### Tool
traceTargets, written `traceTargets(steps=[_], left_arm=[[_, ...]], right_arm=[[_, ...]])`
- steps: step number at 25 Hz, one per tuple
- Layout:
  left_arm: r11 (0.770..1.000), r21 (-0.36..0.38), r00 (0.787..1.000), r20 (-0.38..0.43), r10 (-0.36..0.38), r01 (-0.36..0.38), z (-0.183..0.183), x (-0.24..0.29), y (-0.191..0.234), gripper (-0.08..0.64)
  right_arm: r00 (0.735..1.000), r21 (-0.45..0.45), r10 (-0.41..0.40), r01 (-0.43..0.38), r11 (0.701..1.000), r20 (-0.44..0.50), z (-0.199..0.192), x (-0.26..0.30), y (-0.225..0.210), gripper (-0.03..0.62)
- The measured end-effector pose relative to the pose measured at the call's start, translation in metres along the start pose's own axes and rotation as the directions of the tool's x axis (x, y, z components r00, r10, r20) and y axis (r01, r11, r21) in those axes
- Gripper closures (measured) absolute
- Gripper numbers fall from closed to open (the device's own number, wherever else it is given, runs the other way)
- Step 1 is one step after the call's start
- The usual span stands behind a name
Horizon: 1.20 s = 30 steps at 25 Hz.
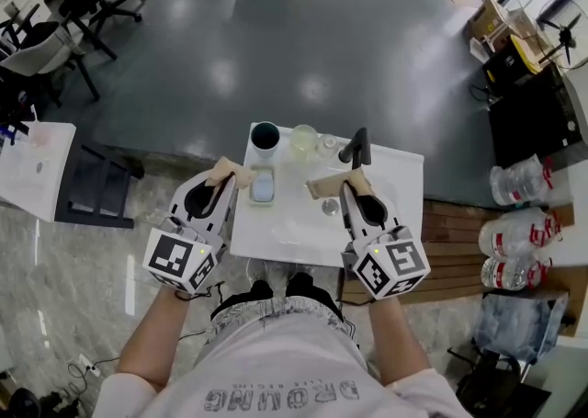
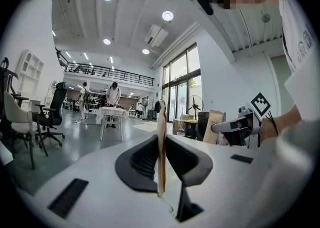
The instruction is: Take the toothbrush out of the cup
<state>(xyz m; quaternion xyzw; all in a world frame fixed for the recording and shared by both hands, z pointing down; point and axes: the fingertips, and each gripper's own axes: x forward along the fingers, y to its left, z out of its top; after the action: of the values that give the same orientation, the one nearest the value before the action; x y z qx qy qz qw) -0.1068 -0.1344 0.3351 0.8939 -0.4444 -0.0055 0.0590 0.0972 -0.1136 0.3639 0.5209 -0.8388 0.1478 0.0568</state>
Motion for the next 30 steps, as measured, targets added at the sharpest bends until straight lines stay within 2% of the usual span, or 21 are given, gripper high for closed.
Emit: traceTargets(steps=[8, 30], left_arm=[[1.0, -0.011, 1.0, 0.001, -0.003, 0.003, 0.0, 0.0, -0.006, 0.499], [1.0, -0.015, 1.0, 0.004, -0.014, 0.015, 0.002, 0.014, -0.011, 0.499]], right_arm=[[1.0, -0.016, 0.024, -0.025, 1.0, -0.013, -0.001, -0.002, 0.009, 0.538], [0.999, -0.002, 0.026, -0.026, 1.0, -0.019, -0.002, 0.002, -0.001, 0.54]])
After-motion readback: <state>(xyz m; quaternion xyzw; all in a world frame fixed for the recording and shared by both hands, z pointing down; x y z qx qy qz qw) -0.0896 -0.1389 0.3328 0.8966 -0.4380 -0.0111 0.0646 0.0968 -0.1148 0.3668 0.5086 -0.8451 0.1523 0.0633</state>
